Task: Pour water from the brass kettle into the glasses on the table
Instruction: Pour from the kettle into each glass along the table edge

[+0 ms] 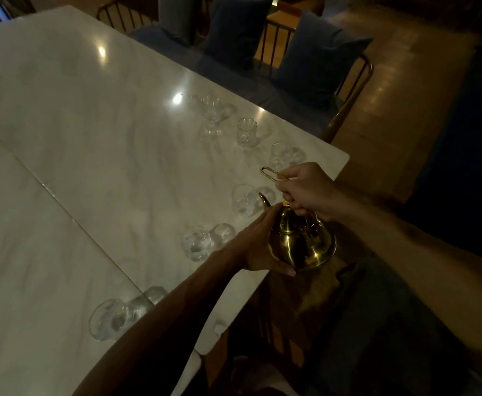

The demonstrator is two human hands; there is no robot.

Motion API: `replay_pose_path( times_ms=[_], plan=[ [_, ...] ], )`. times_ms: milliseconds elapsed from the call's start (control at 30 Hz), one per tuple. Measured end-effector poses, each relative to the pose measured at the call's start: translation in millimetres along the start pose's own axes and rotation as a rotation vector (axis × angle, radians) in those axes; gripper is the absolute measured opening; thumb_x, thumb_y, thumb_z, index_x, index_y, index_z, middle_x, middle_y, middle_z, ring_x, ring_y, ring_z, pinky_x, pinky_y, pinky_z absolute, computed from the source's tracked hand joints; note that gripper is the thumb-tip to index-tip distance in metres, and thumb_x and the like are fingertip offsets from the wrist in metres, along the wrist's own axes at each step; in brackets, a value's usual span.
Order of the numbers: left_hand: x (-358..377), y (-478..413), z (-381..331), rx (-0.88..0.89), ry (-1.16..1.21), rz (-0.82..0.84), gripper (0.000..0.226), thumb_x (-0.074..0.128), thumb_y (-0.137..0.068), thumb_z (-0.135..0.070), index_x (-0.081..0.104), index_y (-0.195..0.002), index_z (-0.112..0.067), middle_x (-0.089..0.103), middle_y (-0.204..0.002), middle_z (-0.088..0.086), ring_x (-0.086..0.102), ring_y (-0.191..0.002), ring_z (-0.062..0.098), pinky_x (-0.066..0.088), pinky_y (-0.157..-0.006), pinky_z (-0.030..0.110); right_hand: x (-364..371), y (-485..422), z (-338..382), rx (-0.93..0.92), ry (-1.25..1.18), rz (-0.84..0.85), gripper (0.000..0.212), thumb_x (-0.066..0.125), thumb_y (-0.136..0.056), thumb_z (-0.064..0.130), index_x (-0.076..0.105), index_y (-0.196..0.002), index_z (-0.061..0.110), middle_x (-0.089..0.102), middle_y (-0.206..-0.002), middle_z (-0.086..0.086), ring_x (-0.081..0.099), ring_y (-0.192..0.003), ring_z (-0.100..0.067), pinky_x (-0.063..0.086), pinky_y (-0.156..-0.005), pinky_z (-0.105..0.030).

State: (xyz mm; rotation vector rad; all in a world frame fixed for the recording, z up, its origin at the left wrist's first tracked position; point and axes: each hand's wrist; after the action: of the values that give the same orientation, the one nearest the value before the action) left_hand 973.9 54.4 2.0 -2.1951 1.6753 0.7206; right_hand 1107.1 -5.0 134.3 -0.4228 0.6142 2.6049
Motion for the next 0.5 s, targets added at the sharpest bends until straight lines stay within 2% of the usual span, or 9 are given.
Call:
replay_pose_path(
  times_ms=[67, 200, 333, 500],
  plan=[
    [-1, -4, 4, -0.019, 0.025, -0.012, 0.136, 0.101, -0.056, -0.042, 0.016, -0.162, -0.027, 0.038, -0.162, -0.004, 0.043, -0.146, 0.017, 0.045, -0.116, 0.042, 0, -11, 2, 0.0, 0.024, 0.031, 0.016, 0.053, -0.094, 0.007, 0.062, -0.105, 0.002, 0.047, -0.057, -0.003, 0.041, -0.039, -0.007, 0.033, -0.038, -0.023],
    [-5, -9, 11, -0.061, 0.074, -0.055, 0.138, 0.096, -0.051, -0.056, 0.017, -0.161, -0.031, 0.041, -0.16, -0.007, 0.046, -0.145, 0.017, 0.048, -0.114, 0.049, 2, -31, 6, -0.007, 0.09, 0.06, 0.021, 0.055, -0.094, 0.01, 0.063, -0.111, 0.001, 0.051, -0.062, -0.006, 0.044, -0.042, -0.01, 0.035, -0.038, -0.024],
    [-4, -12, 15, -0.078, 0.129, -0.104, 0.136, 0.097, -0.05, -0.052, 0.02, -0.161, -0.029, 0.044, -0.157, -0.009, 0.047, -0.145, 0.015, 0.049, -0.113, 0.051, 7, -46, 8, -0.042, 0.237, 0.064, 0.029, 0.059, -0.092, 0.016, 0.061, -0.117, 0.003, 0.06, -0.068, -0.01, 0.052, -0.052, -0.023, 0.041, -0.045, -0.03],
    [-7, -16, 15, -0.061, 0.167, -0.149, 0.132, 0.098, -0.054, -0.043, 0.022, -0.161, -0.027, 0.048, -0.156, -0.008, 0.048, -0.145, 0.015, 0.048, -0.114, 0.052, 9, -60, 16, -0.077, 0.337, 0.075, 0.036, 0.058, -0.092, 0.018, 0.058, -0.114, -0.01, 0.059, -0.076, -0.017, 0.055, -0.054, -0.029, 0.043, -0.048, -0.033]
  ],
)
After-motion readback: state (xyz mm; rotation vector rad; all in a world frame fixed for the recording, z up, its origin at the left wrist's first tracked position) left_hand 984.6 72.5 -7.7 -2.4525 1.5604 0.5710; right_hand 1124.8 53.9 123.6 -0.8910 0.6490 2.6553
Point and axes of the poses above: each hand's wrist, its own y-axis away from the middle knuckle, its own x-axis out of the palm, z = x × y
